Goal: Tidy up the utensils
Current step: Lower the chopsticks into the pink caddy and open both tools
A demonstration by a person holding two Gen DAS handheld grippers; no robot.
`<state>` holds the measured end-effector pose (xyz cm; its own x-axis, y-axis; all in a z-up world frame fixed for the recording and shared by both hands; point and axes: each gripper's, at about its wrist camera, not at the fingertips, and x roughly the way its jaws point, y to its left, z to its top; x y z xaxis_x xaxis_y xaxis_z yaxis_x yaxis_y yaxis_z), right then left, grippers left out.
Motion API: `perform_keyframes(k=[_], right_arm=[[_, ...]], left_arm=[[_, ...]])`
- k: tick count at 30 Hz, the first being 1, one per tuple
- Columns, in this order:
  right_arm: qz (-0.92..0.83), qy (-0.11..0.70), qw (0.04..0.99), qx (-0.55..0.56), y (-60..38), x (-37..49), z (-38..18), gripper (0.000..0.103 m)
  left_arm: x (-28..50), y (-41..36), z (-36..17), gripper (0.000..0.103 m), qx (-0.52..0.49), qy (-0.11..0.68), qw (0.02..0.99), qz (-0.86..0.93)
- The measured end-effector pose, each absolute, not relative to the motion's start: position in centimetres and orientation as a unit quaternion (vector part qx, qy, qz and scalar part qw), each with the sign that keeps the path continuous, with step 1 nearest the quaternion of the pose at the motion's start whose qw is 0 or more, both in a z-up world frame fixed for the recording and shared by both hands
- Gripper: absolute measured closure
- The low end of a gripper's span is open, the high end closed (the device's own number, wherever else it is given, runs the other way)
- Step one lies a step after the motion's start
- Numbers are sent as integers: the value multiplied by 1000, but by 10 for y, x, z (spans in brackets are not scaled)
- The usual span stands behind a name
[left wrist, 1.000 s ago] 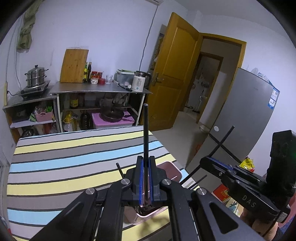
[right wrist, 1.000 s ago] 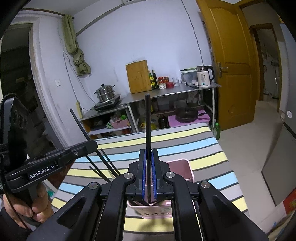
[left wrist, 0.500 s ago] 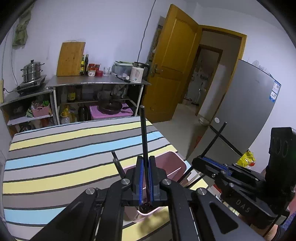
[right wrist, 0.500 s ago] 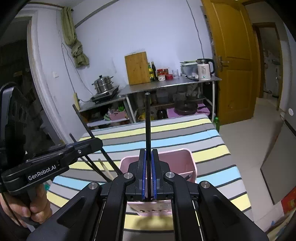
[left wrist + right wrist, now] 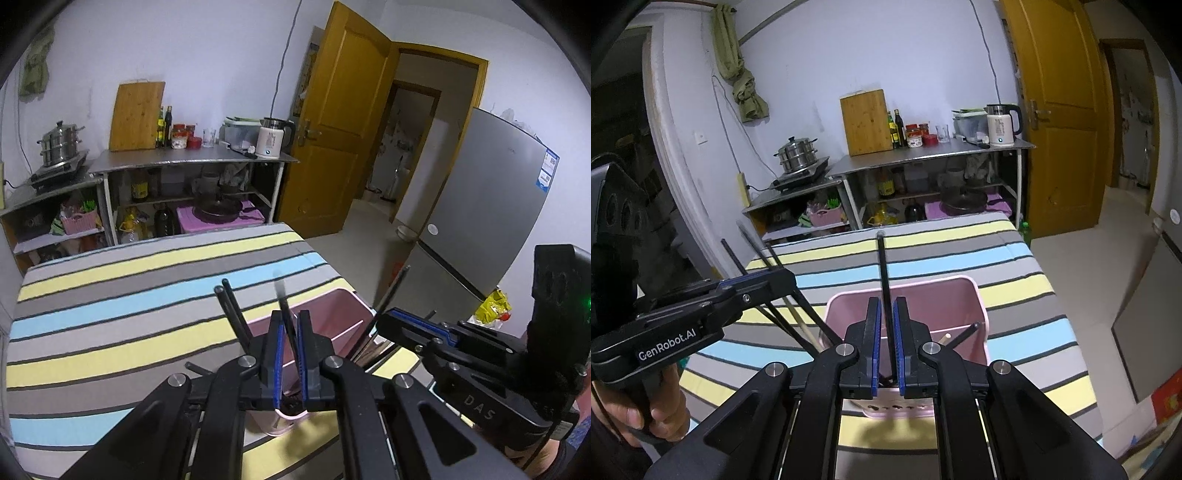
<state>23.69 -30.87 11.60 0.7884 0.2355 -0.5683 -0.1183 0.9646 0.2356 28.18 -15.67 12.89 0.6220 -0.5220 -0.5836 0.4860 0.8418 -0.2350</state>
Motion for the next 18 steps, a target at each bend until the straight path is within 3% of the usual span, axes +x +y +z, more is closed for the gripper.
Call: perform_keyframes(k=[18], right_arm=[[88, 272, 955, 79, -300, 193, 138, 89]], left_arm=[[239, -113, 155, 92, -47, 290, 919, -262]])
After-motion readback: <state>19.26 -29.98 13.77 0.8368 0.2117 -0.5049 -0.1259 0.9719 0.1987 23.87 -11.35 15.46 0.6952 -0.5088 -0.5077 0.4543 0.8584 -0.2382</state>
